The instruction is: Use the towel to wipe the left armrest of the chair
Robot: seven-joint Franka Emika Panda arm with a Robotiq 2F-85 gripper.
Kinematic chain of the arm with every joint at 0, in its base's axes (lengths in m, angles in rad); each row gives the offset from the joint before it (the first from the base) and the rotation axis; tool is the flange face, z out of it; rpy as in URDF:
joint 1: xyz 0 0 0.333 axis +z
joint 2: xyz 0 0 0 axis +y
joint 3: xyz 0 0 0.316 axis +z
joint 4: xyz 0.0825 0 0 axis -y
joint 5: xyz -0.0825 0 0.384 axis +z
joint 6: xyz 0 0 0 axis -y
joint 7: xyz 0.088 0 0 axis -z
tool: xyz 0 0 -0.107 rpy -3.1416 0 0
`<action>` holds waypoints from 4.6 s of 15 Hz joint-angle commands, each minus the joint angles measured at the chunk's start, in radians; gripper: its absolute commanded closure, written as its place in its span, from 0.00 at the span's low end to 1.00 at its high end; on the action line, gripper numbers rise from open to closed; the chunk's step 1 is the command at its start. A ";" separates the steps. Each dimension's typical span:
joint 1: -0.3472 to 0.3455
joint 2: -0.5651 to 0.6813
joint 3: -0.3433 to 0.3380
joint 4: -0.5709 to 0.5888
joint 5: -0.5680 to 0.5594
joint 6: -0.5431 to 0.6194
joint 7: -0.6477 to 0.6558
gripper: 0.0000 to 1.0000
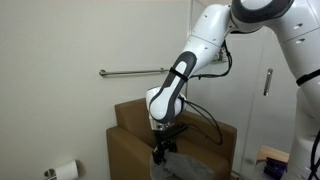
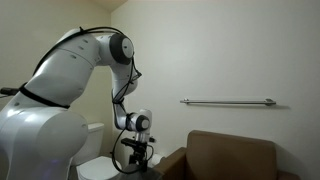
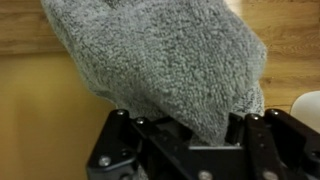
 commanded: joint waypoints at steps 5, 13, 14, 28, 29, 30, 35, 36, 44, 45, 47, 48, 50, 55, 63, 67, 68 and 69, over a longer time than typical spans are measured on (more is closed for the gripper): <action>-0.022 0.105 0.007 0.047 0.016 0.022 -0.063 0.96; -0.039 0.352 -0.005 0.446 0.001 -0.118 -0.128 0.96; -0.038 0.368 -0.011 0.492 -0.002 -0.135 -0.123 0.96; 0.007 0.371 -0.076 0.591 -0.046 -0.183 -0.077 0.96; 0.014 0.342 -0.075 0.547 -0.048 -0.167 -0.075 0.96; 0.022 0.300 -0.072 0.485 -0.047 -0.149 -0.074 0.96; 0.078 0.135 -0.080 0.259 -0.062 -0.107 -0.022 0.96; 0.088 0.097 -0.082 0.211 -0.066 -0.096 -0.005 0.96; 0.088 0.030 -0.067 0.045 -0.084 -0.061 0.042 0.96; 0.088 0.055 -0.067 0.058 -0.085 -0.055 0.041 0.96; 0.083 0.114 -0.065 0.102 -0.078 -0.036 0.028 0.96; 0.077 0.151 -0.064 0.130 -0.070 -0.022 0.018 0.96; 0.068 0.229 -0.068 0.208 -0.067 -0.010 0.004 0.96; 0.039 0.372 -0.095 0.472 -0.073 -0.077 -0.010 0.96; 0.018 0.583 -0.148 0.921 -0.069 -0.071 0.022 0.96; 0.026 0.649 -0.141 1.032 -0.070 -0.066 0.019 0.96; 0.029 0.653 -0.137 1.038 -0.069 -0.059 0.017 0.96; 0.035 0.646 -0.136 1.026 -0.070 -0.045 0.017 0.96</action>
